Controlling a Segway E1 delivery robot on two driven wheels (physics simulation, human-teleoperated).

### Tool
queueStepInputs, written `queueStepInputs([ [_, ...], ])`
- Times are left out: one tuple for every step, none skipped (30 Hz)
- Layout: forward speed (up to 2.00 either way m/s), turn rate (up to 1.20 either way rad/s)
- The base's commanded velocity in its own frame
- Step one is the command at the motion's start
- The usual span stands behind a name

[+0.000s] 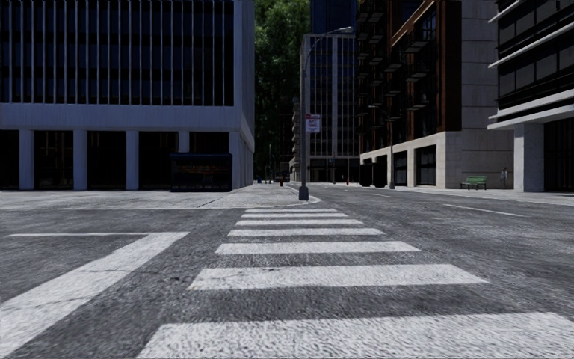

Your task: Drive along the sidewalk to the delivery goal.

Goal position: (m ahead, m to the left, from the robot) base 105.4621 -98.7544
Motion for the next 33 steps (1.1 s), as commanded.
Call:
queueStepInputs([
  [1.52, 0.28],
  [1.51, 0.28],
  [1.5, 0.28],
  [1.5, 0.28],
  [1.5, 0.28],
  [1.5, 0.27],
  [1.49, 0.26],
  [1.48, 0.25],
  [1.47, 0.23],
  [1.47, 0.18],
  [1.47, 0.18],
  [1.46, 0.11],
  [1.46, 0.0],
  [1.46, 0.0],
  [1.46, 0.0],
  [1.46, 0.0],
  [1.46, 0.0],
  [1.46, 0.0],
  [1.46, 0.0],
  [1.46, 0.0],
  [1.46, 0.0],
  [1.46, 0.0],
  [1.46, 0.0],
  [1.46, 0.0],
  [1.46, 0.0],
  [1.46, 0.0],
  [1.46, 0.0],
  [1.46, 0.0],
  [1.46, 0.0],
  [1.47, 0.0],
  [2.0, 0.0],
  [2.0, 0.0],
  [2.0, 0.0],
])
